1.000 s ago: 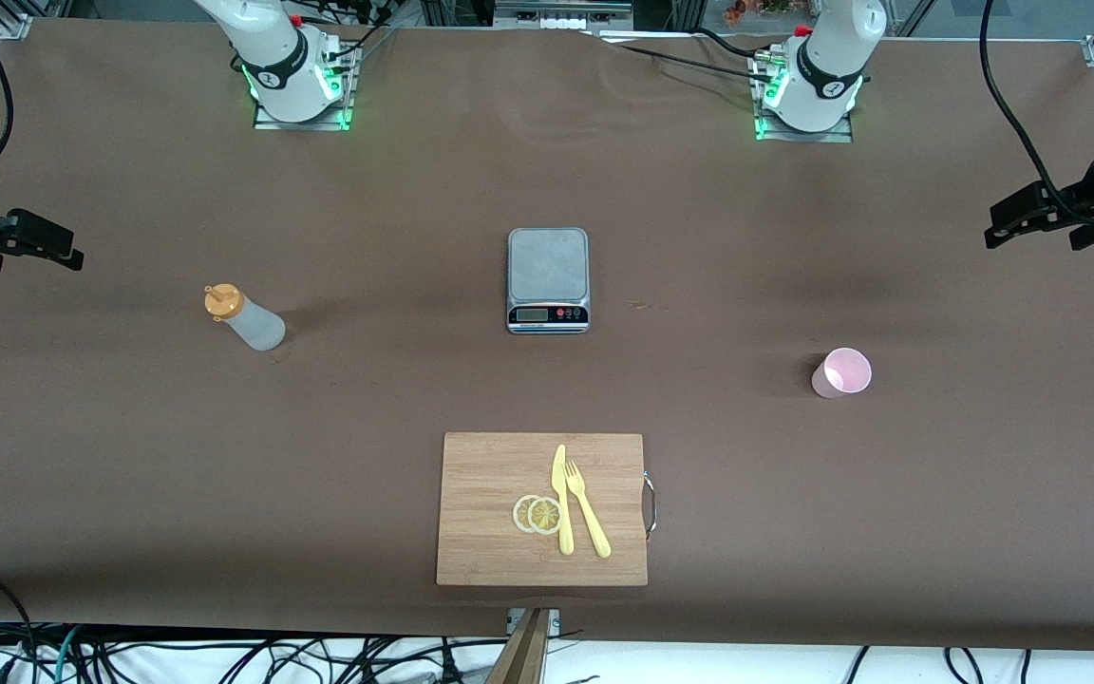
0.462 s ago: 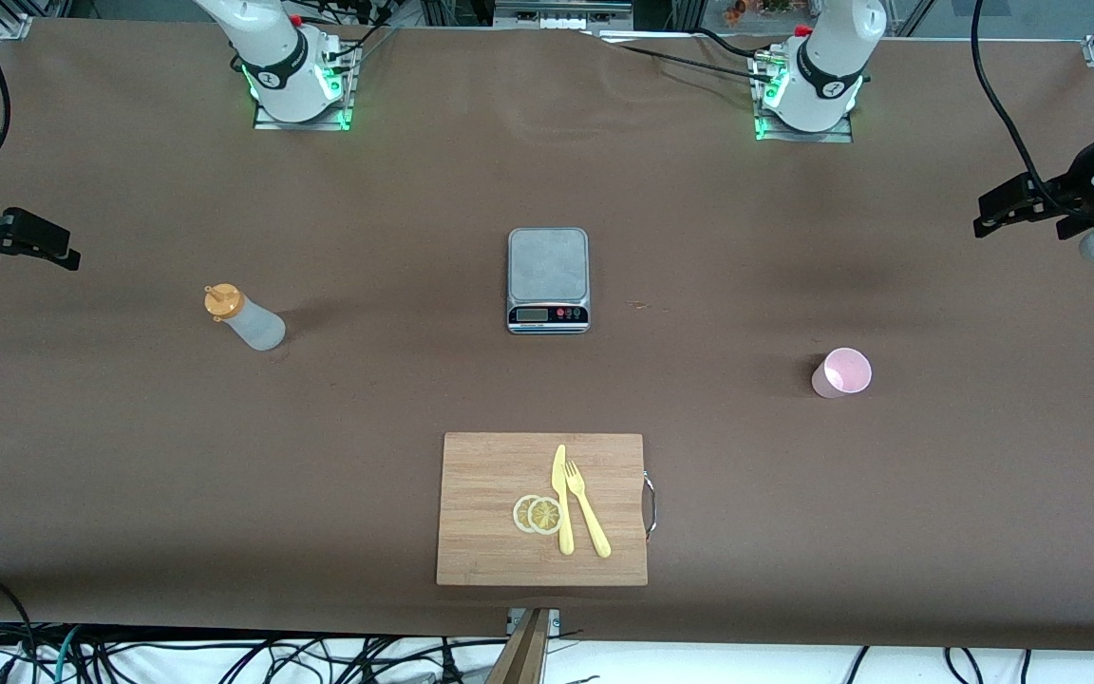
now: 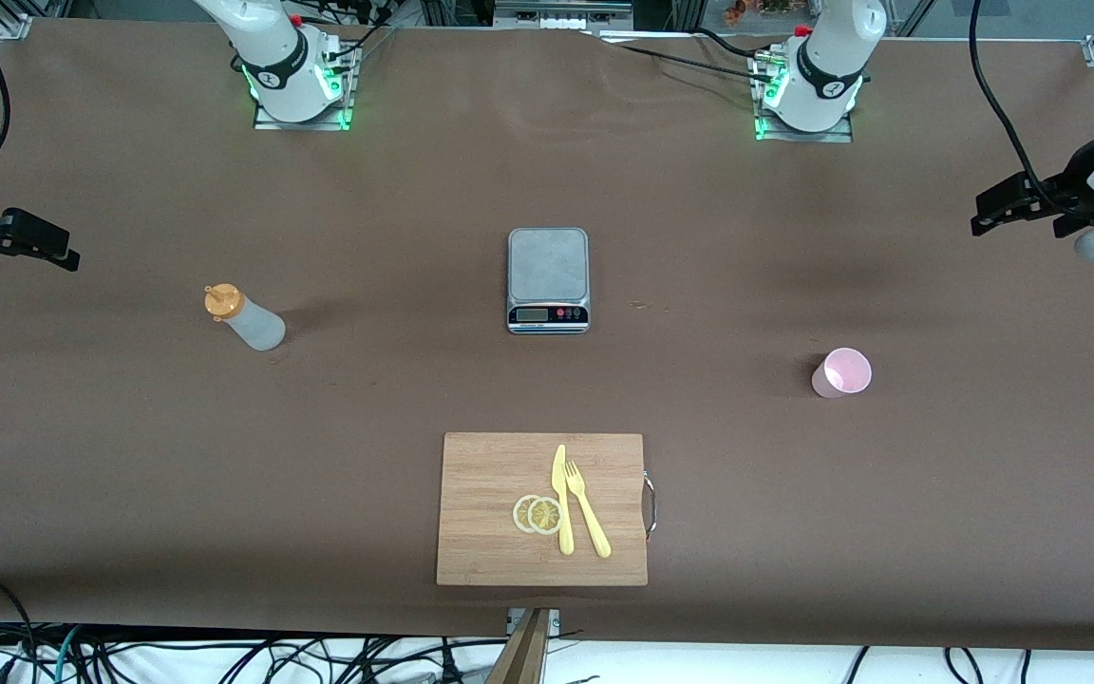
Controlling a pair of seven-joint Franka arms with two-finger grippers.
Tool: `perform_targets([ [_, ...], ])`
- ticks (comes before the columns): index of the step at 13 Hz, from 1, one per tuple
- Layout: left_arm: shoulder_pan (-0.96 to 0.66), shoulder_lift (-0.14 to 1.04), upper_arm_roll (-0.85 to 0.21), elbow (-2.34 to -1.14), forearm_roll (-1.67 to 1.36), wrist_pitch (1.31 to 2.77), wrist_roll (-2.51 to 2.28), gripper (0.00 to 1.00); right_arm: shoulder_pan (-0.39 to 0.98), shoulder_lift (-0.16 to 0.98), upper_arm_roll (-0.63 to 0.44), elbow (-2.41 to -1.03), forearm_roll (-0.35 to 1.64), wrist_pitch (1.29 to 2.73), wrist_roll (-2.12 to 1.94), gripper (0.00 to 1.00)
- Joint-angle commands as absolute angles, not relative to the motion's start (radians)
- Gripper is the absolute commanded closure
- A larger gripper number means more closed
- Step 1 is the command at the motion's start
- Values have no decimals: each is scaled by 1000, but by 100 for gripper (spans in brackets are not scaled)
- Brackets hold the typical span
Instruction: Add sauce to pink cup with both arms
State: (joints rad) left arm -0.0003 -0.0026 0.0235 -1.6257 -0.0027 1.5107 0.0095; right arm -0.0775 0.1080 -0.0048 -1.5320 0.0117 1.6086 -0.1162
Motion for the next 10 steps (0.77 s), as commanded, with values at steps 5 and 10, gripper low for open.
perform_targets([
  [5,9,-23,15,-1652,15,1528,23,0,-83,104,-3,-1520,9,1606,-114,0],
  [10,9,3,15,-1652,15,1601,23,0,-83,104,-3,-1522,9,1606,-114,0],
])
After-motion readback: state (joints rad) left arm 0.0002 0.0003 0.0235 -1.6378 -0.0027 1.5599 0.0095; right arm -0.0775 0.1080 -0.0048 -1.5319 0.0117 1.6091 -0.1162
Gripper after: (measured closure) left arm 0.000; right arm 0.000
